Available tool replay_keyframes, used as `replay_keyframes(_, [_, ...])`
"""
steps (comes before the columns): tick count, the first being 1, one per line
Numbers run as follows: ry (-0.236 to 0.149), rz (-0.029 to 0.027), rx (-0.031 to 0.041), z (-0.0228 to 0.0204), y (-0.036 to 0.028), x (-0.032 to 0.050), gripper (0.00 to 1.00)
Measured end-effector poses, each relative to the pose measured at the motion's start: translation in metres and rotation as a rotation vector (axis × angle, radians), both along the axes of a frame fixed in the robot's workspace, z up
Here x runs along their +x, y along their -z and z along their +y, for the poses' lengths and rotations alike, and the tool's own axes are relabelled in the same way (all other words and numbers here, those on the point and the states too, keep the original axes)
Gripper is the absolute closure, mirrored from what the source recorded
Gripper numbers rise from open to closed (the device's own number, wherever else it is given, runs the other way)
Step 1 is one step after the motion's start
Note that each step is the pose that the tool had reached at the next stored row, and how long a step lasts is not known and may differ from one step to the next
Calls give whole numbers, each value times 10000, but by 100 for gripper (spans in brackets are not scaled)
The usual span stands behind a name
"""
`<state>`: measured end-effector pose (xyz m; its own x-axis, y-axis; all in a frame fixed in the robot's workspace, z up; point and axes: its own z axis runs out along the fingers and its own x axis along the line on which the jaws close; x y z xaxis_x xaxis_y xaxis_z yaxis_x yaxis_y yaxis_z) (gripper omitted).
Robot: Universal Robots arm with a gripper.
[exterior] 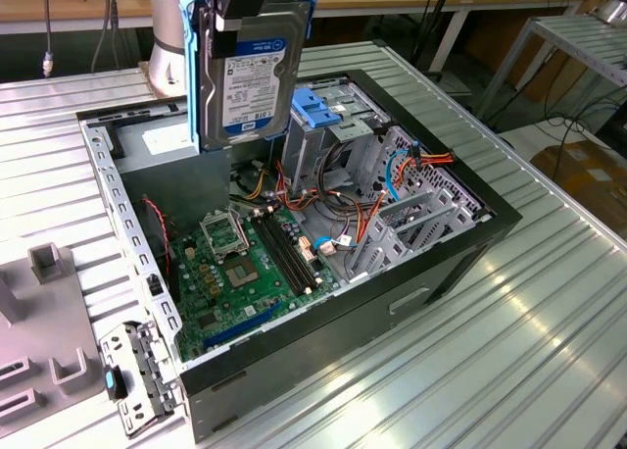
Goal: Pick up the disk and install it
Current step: 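Insert the disk into the insertion slot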
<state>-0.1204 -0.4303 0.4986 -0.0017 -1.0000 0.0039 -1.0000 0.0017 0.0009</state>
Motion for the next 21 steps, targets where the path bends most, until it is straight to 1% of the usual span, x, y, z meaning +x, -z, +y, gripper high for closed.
replay_keyframes(13, [0,0,0,-51,0,0,63])
replay_keyframes(21, [1,0,0,-116,0,0,63])
